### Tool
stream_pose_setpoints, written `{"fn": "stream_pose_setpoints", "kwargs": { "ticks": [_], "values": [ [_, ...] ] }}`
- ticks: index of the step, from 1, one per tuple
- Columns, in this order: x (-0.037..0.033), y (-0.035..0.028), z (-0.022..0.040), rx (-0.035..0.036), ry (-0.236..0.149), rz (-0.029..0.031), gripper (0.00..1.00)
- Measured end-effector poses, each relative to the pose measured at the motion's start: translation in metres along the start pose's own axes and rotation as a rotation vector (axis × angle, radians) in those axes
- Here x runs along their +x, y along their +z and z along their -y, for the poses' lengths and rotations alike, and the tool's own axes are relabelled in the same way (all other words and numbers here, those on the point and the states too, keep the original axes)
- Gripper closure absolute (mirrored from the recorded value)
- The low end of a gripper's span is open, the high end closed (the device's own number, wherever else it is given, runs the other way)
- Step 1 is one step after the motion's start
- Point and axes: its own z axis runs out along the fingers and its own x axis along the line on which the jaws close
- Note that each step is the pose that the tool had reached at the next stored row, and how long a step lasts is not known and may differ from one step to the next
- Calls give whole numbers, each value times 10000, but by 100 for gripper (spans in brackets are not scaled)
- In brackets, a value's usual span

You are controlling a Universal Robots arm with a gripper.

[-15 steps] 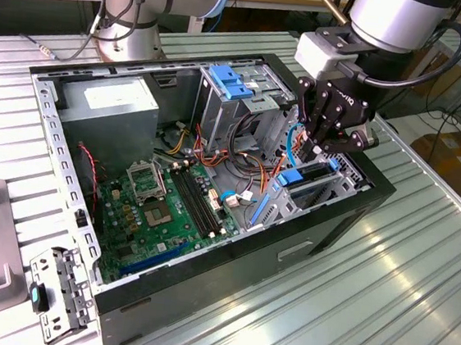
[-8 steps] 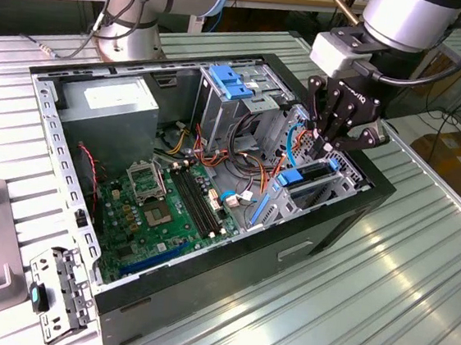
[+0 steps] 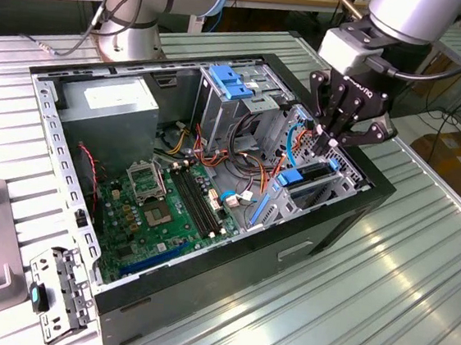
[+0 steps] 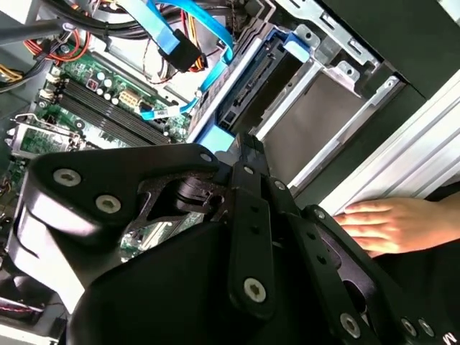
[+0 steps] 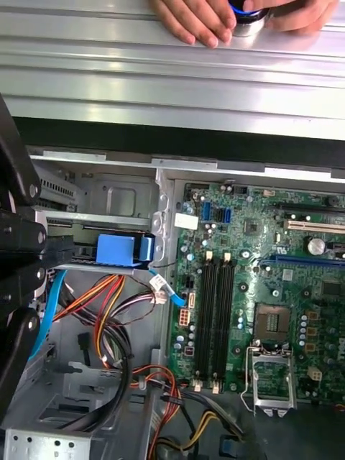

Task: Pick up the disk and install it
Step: 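Insert the first disk wire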

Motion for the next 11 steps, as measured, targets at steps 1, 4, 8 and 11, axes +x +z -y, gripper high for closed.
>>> {"fn": "stream_pose_setpoints", "kwargs": {
  "ticks": [1,4,8,11],
  "values": [
    [3,-1,21,1,-37,-2,89],
    [9,3,101,5,-120,2,89],
    [26,12,379,7,-220,3,89],
    [26,12,385,8,-246,5,89]
  ]
}}
